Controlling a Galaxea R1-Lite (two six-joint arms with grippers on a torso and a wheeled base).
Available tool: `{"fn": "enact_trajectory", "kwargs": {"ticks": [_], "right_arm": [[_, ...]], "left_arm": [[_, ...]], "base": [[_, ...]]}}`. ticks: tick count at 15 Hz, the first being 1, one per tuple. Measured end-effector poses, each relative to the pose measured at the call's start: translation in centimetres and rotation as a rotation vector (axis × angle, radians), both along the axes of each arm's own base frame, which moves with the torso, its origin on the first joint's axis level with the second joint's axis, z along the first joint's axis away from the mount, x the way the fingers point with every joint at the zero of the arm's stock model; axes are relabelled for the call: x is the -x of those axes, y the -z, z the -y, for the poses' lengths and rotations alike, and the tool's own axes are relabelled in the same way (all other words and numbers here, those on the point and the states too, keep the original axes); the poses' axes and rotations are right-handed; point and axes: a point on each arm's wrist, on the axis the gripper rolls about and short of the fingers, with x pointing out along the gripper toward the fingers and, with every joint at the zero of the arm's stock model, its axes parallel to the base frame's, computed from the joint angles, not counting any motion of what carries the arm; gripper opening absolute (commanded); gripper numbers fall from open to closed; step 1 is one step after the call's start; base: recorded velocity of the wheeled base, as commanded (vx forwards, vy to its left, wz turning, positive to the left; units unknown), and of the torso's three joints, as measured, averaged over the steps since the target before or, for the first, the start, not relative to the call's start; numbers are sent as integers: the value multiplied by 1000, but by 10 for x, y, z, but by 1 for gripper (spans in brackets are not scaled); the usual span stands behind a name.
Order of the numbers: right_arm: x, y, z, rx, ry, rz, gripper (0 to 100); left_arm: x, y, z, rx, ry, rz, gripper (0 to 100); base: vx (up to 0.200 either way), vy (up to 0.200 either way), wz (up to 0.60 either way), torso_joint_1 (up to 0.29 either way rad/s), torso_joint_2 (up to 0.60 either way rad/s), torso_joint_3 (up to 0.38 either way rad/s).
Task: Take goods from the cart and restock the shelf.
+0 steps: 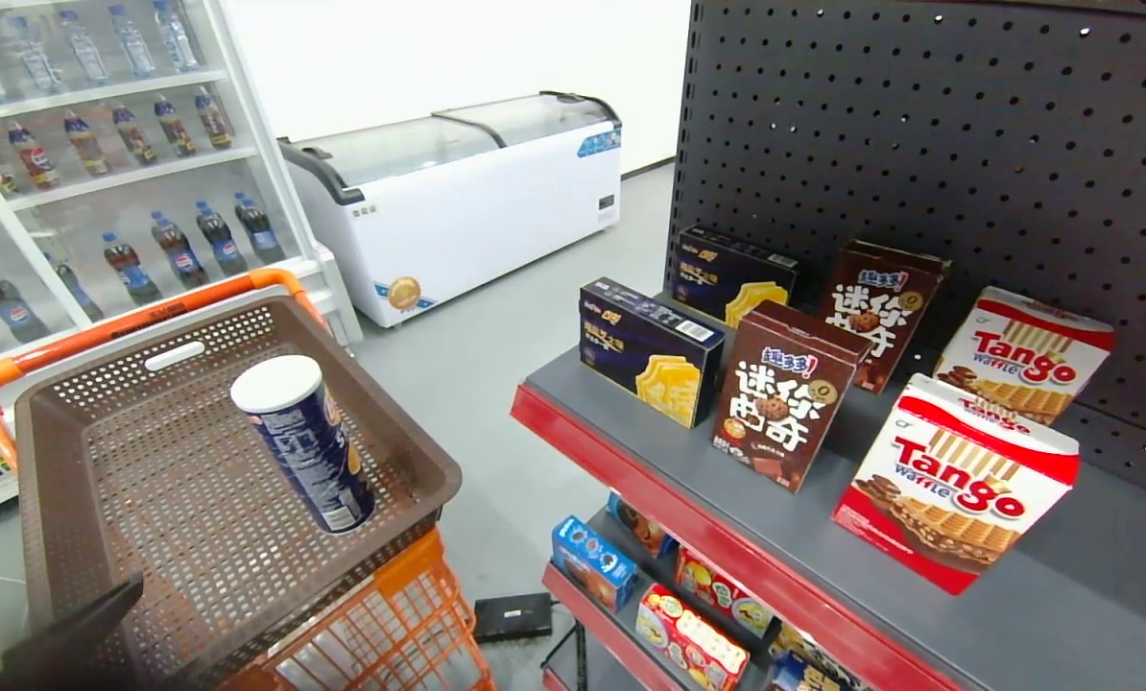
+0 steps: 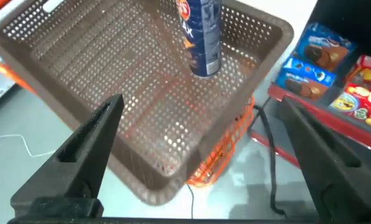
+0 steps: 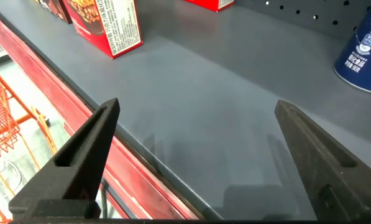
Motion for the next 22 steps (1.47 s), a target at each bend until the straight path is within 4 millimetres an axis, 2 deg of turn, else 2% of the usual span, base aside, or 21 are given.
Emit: {"fn": "enact_trajectory", "kwargs": {"ticks": [4, 7, 14, 18, 22], "right_arm": [[0, 0, 0, 0, 1, 0, 100], [0, 0, 0, 0, 0, 0, 100], [0, 0, 0, 0, 1, 0, 100], [0, 0, 0, 0, 0, 0, 100], [0, 0, 0, 0, 1, 0, 100]], "left_arm": [[-60, 5, -5, -13, 4, 41, 100], [-93, 23, -1, -13, 42, 21, 100], [-143, 64, 1, -1, 54, -14, 100], [-166, 77, 3, -2, 62, 48, 100], [-180, 87, 6, -9, 60, 94, 100]], "base": [[0, 0, 0, 0, 0, 0], [0, 0, 0, 0, 0, 0], [0, 0, 0, 0, 0, 0], [0, 0, 0, 0, 0, 0], [0, 0, 0, 0, 0, 0]]}}
